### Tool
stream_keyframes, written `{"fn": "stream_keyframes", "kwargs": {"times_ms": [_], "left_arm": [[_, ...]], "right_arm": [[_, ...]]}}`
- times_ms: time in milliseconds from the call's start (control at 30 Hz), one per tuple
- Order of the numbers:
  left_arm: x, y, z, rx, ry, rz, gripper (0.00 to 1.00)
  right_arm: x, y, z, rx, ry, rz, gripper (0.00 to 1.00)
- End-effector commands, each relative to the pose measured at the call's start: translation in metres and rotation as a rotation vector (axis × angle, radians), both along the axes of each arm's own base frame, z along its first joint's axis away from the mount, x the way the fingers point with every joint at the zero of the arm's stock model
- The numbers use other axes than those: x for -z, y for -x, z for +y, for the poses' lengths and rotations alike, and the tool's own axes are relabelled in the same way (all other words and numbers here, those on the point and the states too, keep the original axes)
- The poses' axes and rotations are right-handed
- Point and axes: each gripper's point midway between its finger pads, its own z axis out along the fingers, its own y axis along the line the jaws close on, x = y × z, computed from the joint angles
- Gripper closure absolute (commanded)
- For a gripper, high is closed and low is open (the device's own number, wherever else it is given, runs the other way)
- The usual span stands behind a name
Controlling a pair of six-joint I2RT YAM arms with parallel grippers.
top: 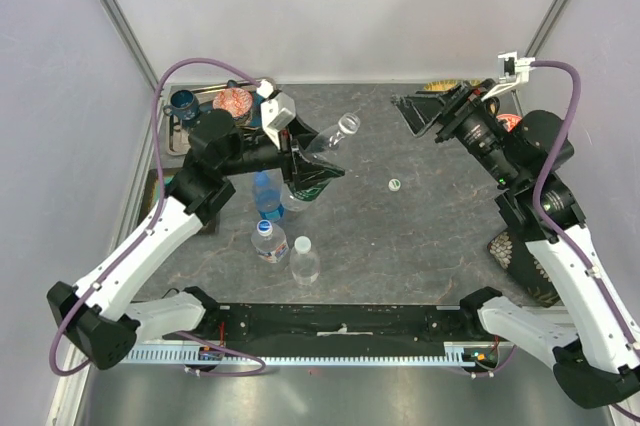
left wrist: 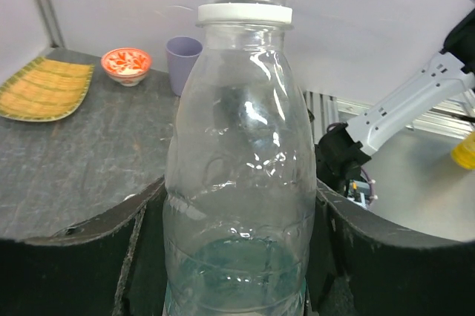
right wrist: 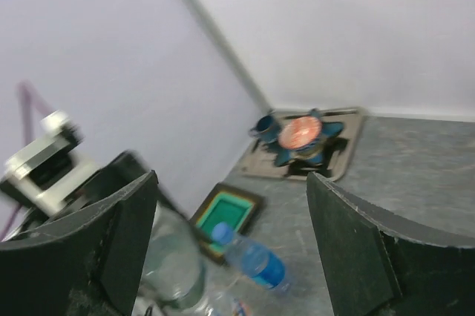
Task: Unscrew the bottle caps
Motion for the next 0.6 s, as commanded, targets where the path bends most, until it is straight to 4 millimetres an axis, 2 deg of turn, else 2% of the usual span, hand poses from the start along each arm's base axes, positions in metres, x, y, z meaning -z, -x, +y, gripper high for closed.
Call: {"fn": "stream_keyframes", "kwargs": {"times_ms": [0,100,133,267,567], "left_arm": [[-0.01,0.011,-0.015,0.144,-0.015,-0.021,0.77],[-0.014,0.01,-0.024,0.17,-0.02,-0.015,0.76],[-0.006,0.008,-0.029,0.177,-0.04,0.014,0.76],[-0.004,0.002,-0.04,0.168,-0.058,0.027,0.76],[0.004,-0.002,-0.055,0.168,-0.083,0.03,0.76]], "right_arm": [[0.002,0.034,0.038,-0.295,0.016,0.003,0.11],[0.001,0.038,0.038,-0.307,0.035,-0.009,0.09],[-0.001,0.039,0.038,-0.313,0.036,-0.013,0.09],[0.0,0.04,0.038,-0.313,0.05,-0.019,0.07],[0.016,0.037,0.047,-0.326,0.1,0.011,0.09]]}}
